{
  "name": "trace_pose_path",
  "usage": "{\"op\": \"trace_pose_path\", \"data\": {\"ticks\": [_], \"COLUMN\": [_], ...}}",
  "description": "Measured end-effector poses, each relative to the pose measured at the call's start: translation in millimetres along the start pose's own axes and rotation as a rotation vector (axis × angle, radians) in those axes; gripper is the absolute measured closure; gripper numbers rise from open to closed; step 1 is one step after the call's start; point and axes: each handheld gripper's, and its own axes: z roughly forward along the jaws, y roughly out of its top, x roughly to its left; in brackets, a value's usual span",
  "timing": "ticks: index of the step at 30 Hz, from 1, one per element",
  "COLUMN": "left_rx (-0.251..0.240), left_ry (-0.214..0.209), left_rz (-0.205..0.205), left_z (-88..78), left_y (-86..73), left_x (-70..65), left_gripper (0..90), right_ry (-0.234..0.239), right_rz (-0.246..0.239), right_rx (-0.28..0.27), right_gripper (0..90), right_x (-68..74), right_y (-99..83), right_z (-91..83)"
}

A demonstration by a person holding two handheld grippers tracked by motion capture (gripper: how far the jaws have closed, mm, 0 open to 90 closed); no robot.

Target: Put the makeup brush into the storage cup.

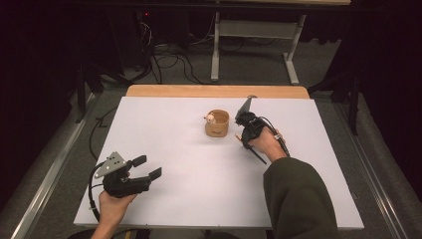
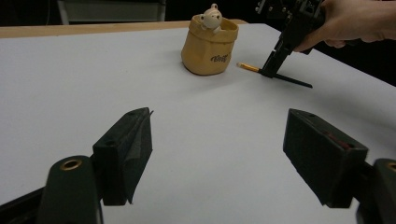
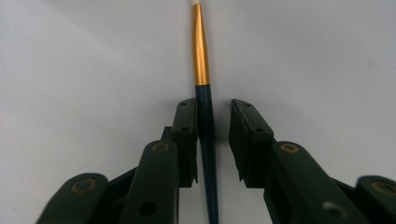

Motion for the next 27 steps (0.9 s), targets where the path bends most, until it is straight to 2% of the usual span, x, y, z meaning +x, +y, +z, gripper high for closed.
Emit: {"op": "trace_pose_path", "data": {"ticks": [6, 8, 11, 16, 17, 20, 22, 24, 27], "left_rx": [0.006, 0.006, 0.003, 0.013, 0.012, 0.015, 0.012, 0.006, 0.013], "left_ry": [0.001, 0.002, 0.002, -0.001, -0.002, -0.001, -0.001, -0.001, -0.003], "left_rz": [0.007, 0.006, 0.004, 0.010, 0.010, 0.010, 0.006, 0.005, 0.007], "left_z": [0.3, -0.3, -0.7, 2.5, 2.7, 2.5, 1.5, 1.2, 2.1], "left_y": [-0.8, -1.0, -0.5, -0.3, -0.3, -1.0, -0.8, -0.2, -0.6], "left_x": [-1.3, -0.7, -1.2, -1.9, -1.8, -1.8, -1.4, -1.4, -1.5], "left_gripper": [24.3, 24.3, 24.3, 24.3, 24.3, 24.3, 24.3, 24.3, 24.3], "right_ry": [0.006, 0.013, 0.014, 0.019, 0.027, 0.027, 0.025, 0.028, 0.033], "right_rz": [0.004, 0.024, 0.013, 0.012, 0.025, 0.015, 0.033, 0.020, 0.025], "right_rx": [0.003, 0.007, 0.003, -0.003, -0.004, -0.015, -0.013, -0.017, -0.020], "right_gripper": [79.8, 82.0, 84.2, 84.6, 84.7, 84.8, 84.9, 85.0, 85.0], "right_x": [0.4, 1.4, 0.5, -1.0, -0.8, -2.2, -0.8, -2.0, -2.4], "right_y": [0.1, -0.3, -0.4, -1.3, -1.8, -2.6, -3.3, -3.1, -3.8], "right_z": [0.4, 0.1, 0.4, 0.6, 0.6, 0.8, 0.5, 0.6, 0.5]}}
